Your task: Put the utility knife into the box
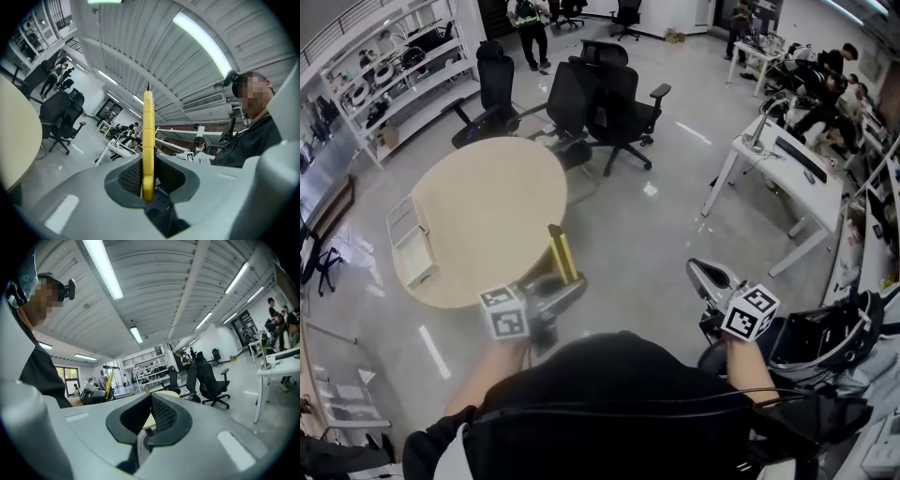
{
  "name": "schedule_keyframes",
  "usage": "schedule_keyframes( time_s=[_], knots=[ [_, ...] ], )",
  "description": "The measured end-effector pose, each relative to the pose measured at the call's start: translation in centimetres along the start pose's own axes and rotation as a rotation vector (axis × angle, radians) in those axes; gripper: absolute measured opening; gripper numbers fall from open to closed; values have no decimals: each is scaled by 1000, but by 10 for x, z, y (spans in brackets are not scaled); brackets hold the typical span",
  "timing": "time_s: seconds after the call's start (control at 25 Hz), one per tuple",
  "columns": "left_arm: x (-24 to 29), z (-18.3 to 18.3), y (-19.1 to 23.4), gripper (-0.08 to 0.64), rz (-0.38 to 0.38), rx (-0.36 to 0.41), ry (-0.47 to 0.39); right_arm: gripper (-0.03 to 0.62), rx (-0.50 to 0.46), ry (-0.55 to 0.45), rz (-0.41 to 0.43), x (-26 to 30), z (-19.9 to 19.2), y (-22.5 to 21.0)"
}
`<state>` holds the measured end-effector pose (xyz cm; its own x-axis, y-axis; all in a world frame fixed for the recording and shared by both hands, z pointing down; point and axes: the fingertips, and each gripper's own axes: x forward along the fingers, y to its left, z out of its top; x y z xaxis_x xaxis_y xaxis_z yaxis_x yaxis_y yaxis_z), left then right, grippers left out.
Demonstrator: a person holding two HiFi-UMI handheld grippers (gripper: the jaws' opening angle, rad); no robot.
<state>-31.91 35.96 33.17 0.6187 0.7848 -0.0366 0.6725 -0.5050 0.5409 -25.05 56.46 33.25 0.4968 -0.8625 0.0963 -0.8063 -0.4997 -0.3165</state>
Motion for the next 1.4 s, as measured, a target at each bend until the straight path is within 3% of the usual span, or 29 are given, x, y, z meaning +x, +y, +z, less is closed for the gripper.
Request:
schedule_keyframes(
  time_s=[0.2, 0.44, 0.8, 1.08, 1.4],
  knots=[
    [36, 9, 32, 67, -14, -15, 31, 15, 15, 5, -34, 6, 5, -42],
    [86, 33, 94, 67, -109, -40, 45, 15, 2, 28, -103, 41, 25, -90],
    [149, 130, 219, 67, -267, -22, 53, 15, -61, -17, -286, 126, 99, -166],
    [156, 180, 317, 67, -257, -42, 28, 15, -82, 38, -261, 229, 114, -199],
    [167, 199, 384, 67, -150, -91, -6, 15, -71, 84, -174, 302, 131, -261]
  ],
)
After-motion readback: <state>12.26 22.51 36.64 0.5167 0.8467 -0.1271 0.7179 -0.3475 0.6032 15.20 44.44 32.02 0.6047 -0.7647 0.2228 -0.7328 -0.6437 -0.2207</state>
